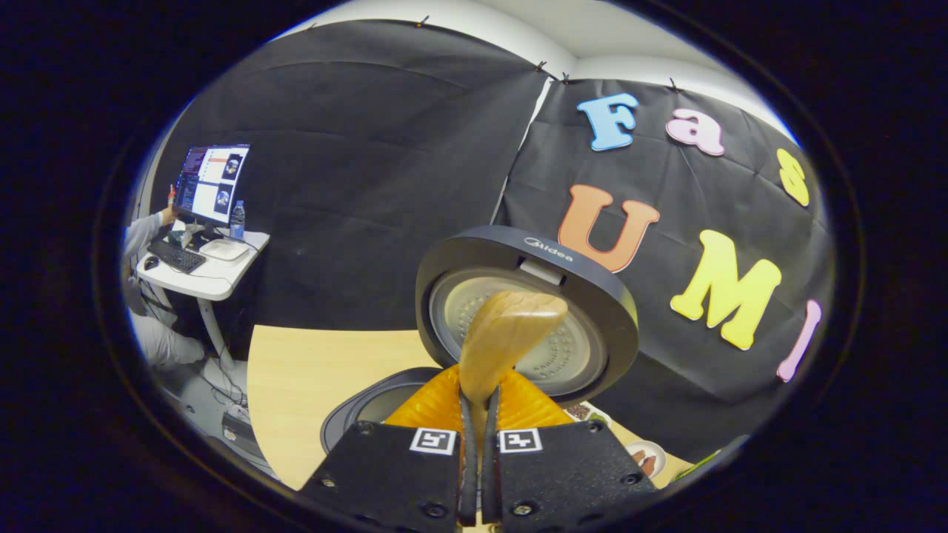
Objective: Close the left gripper, press the button to open the rice cooker; take a wooden spoon from the chopstick holder with the right hand, scoop a spoonful of rice and pour it into the rice cooker, then put the wooden spoon back into the chopstick holder.
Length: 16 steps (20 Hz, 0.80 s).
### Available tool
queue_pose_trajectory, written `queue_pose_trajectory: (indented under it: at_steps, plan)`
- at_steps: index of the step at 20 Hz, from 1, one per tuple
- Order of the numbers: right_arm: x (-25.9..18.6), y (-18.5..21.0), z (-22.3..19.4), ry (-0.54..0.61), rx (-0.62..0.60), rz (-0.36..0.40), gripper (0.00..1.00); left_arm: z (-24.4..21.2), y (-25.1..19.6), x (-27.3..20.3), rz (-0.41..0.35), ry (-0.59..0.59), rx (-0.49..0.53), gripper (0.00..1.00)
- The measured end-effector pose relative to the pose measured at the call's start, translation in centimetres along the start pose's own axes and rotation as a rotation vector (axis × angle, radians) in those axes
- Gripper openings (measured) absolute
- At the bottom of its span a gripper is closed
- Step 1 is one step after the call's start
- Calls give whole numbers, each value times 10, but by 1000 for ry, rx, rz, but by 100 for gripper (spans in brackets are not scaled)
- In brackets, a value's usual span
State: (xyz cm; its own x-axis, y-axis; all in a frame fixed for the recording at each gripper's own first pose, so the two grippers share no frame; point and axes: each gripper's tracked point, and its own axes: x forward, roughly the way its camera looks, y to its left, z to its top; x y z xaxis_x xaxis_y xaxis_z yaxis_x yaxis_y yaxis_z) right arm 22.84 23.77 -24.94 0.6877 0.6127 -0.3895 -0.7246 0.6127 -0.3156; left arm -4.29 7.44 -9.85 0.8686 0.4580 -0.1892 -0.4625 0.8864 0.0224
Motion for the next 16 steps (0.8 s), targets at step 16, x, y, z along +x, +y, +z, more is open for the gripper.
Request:
queue_pose_trajectory:
  at_steps: [16]
  plan:
    - [-128, -128, 33, -71, 583, -85, 8, 13, -59, 22, -134, -32, 28, 95]
